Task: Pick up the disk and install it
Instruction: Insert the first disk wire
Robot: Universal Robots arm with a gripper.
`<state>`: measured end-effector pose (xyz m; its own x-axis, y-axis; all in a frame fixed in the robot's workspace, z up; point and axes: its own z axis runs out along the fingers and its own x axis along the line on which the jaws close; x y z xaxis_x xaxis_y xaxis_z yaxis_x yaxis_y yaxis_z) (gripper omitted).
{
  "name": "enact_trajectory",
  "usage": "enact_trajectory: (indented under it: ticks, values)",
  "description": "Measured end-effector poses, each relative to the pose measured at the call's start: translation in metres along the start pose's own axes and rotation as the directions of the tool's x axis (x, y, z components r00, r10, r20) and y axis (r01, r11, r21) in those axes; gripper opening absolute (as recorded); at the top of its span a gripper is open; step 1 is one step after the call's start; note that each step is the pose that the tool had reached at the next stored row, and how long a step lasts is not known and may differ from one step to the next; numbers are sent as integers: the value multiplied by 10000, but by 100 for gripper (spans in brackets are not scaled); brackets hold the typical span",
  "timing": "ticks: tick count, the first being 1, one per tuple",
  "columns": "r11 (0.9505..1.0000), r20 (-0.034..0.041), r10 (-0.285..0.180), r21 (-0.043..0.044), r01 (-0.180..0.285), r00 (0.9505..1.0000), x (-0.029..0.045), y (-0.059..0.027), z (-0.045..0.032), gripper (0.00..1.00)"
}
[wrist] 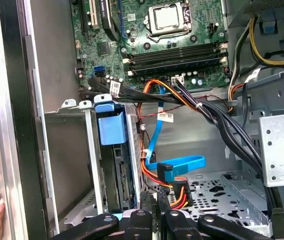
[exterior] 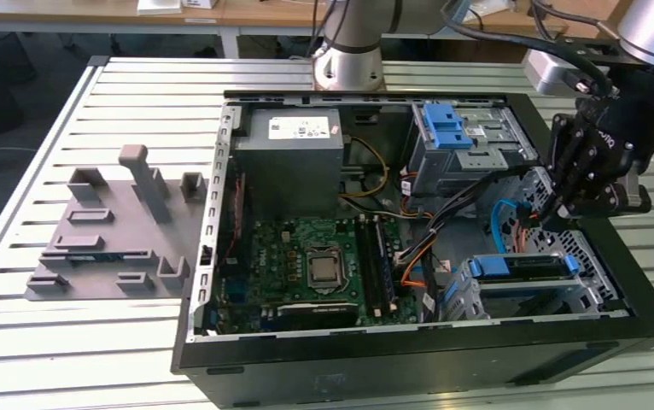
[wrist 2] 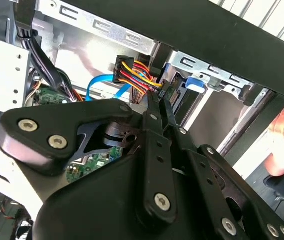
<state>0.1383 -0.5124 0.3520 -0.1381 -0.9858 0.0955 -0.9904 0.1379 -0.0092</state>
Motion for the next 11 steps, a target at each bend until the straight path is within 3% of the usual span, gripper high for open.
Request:
enact_trajectory:
  ticks: [5,11]
  values:
    - [9999,17,-149,40,149,9999,33,41,4,16]
    - [9997,24,-227,49,227,9997,135,53,20,16]
